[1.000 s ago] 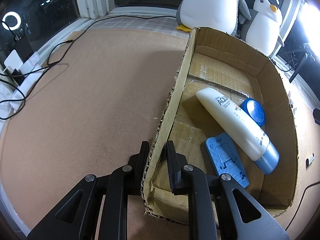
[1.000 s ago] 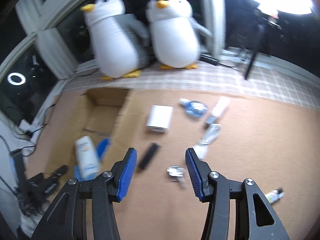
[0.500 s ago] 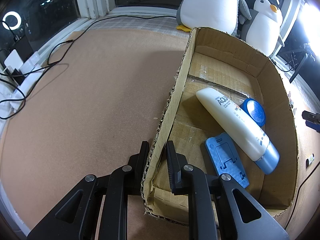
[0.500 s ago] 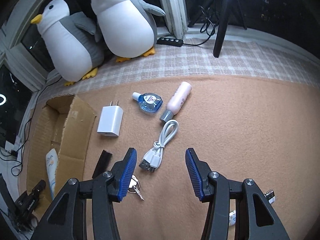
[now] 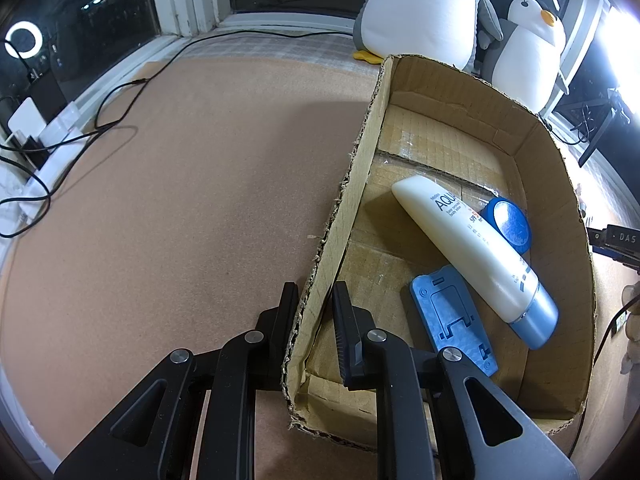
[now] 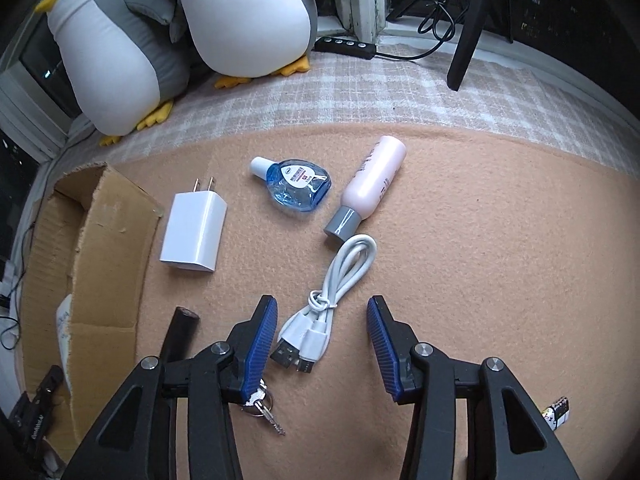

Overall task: Organize rigid objects
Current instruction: 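Close the right gripper on the white USB cable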

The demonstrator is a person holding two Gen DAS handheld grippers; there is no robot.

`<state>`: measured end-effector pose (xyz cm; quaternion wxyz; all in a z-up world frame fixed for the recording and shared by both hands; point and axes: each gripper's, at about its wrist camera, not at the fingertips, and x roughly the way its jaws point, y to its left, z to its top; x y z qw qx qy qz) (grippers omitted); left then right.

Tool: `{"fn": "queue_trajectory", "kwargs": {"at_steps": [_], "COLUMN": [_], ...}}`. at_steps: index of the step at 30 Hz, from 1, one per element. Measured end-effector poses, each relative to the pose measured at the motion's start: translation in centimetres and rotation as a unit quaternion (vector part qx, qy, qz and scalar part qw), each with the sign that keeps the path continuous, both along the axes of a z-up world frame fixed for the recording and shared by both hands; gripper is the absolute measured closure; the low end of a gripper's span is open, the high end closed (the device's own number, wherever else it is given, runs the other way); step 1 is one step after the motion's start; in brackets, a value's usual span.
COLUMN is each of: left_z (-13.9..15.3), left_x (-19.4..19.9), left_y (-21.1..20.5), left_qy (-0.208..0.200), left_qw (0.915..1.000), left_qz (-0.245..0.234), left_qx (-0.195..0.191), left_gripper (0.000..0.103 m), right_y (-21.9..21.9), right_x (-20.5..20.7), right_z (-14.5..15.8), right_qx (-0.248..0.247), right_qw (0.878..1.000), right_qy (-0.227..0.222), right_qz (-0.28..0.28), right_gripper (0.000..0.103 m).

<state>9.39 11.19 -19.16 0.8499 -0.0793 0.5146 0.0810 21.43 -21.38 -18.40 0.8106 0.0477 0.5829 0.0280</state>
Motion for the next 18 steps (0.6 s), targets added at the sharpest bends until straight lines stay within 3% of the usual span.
{"fn": "queue_trajectory", "kwargs": {"at_steps": [5,9,18], "left_z": [0.0,0.0,0.0], "left_x": [0.0,0.0,0.0], "left_y": [0.0,0.0,0.0], "left_qy": [0.000,0.000,0.000], "left_qw": [1.0000,1.0000,1.0000], "left_qz": [0.000,0.001,0.001], "left_qx": [0.000,0.000,0.001], "left_gripper": [0.087,0.087,0.087], "right_y": [0.6,0.8,-0.7], "right_x": [0.0,-0.2,-1.1], "right_z": [0.1,0.1,0.3], "right_qx": [-0.027,-0.047,-0.033], "right_qw": [0.999,0.998,0.998], "right_qy": [-0.003,-0.003,-0.006], "right_qz": [0.023,0.041,0.048], "right_gripper": [0.068,0.082,0.083]}}
